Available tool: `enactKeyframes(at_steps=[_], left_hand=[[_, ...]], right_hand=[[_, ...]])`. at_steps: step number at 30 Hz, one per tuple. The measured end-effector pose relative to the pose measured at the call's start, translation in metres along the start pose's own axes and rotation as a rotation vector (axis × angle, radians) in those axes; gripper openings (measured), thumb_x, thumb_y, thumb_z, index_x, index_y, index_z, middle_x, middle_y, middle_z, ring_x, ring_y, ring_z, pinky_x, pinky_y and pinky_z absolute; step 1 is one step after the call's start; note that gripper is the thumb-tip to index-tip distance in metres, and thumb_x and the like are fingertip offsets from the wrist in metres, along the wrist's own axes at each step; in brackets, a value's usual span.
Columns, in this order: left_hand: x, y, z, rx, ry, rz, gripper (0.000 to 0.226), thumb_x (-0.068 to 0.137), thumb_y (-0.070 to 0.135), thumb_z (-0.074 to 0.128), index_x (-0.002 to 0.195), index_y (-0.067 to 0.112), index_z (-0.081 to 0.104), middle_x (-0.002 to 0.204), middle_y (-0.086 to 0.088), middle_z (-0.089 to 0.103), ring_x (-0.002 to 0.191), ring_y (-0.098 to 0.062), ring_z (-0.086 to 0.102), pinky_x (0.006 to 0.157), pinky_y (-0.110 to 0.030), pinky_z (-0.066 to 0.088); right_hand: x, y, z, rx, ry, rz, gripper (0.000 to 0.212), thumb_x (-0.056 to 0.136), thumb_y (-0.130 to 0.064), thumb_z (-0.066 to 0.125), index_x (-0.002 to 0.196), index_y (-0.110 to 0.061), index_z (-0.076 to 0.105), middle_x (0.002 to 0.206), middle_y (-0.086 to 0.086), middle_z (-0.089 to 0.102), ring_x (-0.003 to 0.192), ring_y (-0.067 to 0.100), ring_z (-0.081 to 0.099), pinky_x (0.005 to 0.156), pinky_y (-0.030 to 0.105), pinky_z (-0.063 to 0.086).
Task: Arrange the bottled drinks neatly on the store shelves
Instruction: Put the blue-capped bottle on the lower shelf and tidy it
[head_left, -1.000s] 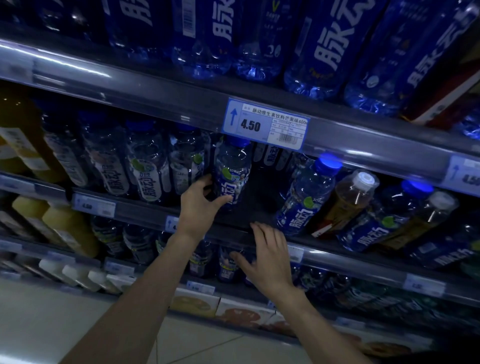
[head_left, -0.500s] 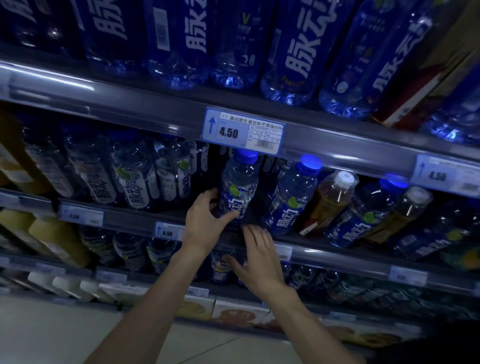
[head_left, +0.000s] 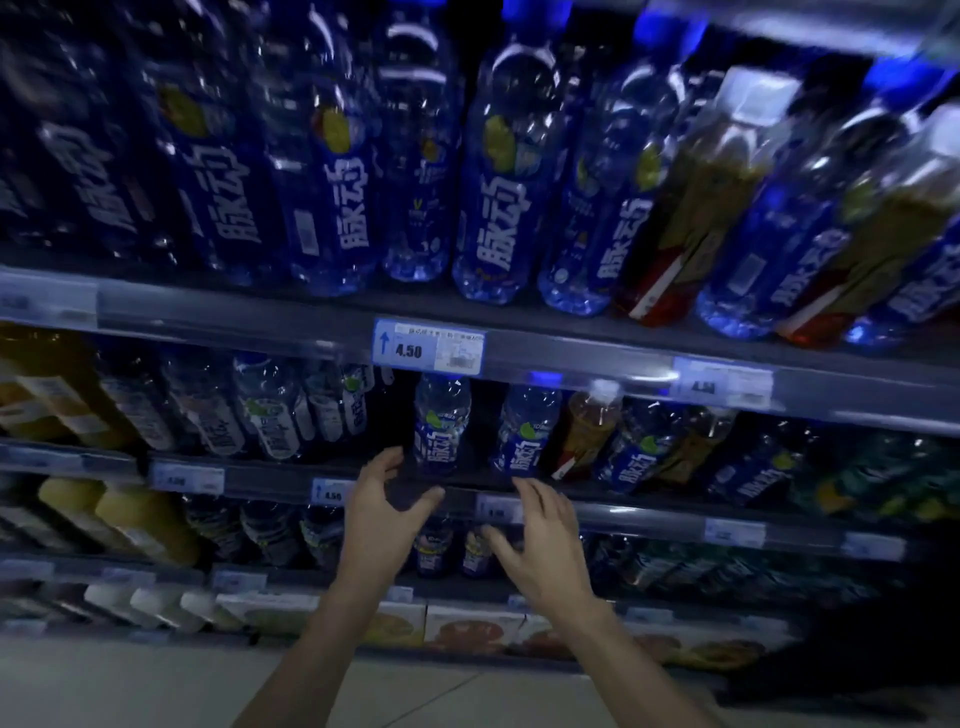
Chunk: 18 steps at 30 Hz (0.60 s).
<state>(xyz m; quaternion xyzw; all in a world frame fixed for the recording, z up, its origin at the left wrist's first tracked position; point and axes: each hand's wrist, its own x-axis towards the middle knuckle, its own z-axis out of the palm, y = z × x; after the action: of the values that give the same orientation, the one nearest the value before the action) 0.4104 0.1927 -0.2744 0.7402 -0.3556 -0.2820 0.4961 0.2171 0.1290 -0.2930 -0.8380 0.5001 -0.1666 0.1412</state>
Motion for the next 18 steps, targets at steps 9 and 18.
enactKeyframes(at_steps=[9, 18], left_hand=[[-0.051, 0.064, 0.046, 0.053, -0.084, 0.107, 0.056, 0.085, 0.039, 0.069, 0.135, 0.03, 0.045, 0.132, 0.014, 0.05, 0.117, -0.003, 0.047, 0.096, -0.025, 0.041], [-0.06, 0.099, 0.152, 0.093, -0.102, 0.161, 0.057, 0.087, 0.033, 0.068, 0.138, 0.023, 0.044, 0.135, 0.009, 0.047, 0.118, -0.003, 0.044, 0.094, -0.017, 0.033]], right_hand=[[-0.02, 0.034, -0.078, 0.072, 0.113, 0.194, 0.063, 0.092, -0.052, 0.053, 0.143, -0.018, 0.038, 0.139, -0.001, 0.047, 0.128, 0.016, 0.043, 0.106, 0.031, 0.035], [-0.021, 0.119, -0.115, 0.171, 0.146, 0.338, 0.06, 0.092, -0.045, 0.057, 0.142, -0.016, 0.039, 0.139, 0.005, 0.047, 0.125, 0.023, 0.047, 0.1, 0.039, 0.043]])
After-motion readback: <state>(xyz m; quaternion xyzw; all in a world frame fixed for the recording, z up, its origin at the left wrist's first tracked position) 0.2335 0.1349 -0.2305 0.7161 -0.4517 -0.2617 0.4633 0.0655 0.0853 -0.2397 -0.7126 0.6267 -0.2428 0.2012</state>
